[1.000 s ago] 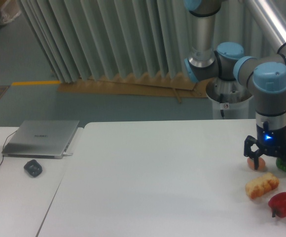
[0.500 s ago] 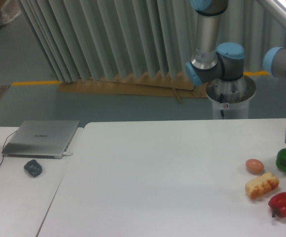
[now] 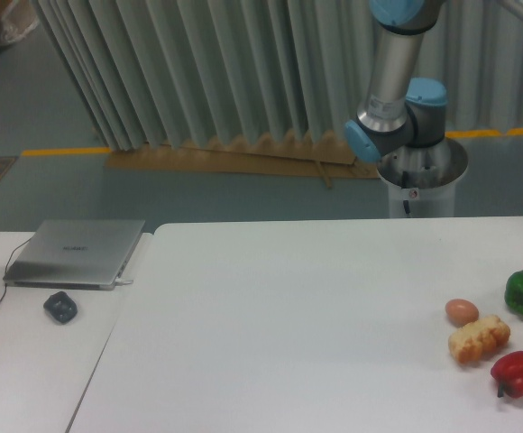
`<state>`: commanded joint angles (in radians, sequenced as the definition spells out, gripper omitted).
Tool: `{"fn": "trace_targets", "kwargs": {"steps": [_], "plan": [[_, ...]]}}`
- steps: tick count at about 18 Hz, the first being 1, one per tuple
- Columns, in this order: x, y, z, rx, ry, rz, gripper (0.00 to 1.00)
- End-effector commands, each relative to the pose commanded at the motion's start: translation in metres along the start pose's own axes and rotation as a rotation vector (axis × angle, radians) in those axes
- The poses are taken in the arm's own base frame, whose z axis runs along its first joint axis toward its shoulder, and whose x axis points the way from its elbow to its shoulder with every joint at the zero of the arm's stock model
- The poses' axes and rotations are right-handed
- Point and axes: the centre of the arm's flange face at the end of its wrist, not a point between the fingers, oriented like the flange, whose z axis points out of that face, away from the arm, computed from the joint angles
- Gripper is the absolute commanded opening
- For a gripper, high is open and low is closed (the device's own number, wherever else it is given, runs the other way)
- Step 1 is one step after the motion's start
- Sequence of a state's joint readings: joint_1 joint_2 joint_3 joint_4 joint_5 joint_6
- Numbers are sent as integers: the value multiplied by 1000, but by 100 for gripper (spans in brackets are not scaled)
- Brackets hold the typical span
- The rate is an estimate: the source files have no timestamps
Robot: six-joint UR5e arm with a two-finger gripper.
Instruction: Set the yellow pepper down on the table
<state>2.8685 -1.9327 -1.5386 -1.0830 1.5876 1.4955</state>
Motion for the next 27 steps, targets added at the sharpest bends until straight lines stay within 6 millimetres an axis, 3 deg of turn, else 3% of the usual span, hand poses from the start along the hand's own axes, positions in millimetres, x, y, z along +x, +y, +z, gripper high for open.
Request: {"fn": "trace_targets", "kwargs": {"steps": [5, 9, 13, 15, 16, 19, 22, 23, 25, 27], "plan": [[-5, 10, 17, 2, 25, 115, 100], [-8, 12, 38, 10, 55, 329, 100], [-8, 15, 44, 34, 63, 374, 100], [-3, 14, 57, 43, 86, 400, 100], [-1, 16, 53, 36, 84, 392, 100], [-2, 62, 26, 23, 57, 279, 100], [-9, 98, 35, 8, 66, 155, 100], [-13, 105, 31, 8, 55, 32, 100], [-17, 94, 34, 6, 55, -156, 100], [-19, 84, 36, 4, 55, -178, 100]]}}
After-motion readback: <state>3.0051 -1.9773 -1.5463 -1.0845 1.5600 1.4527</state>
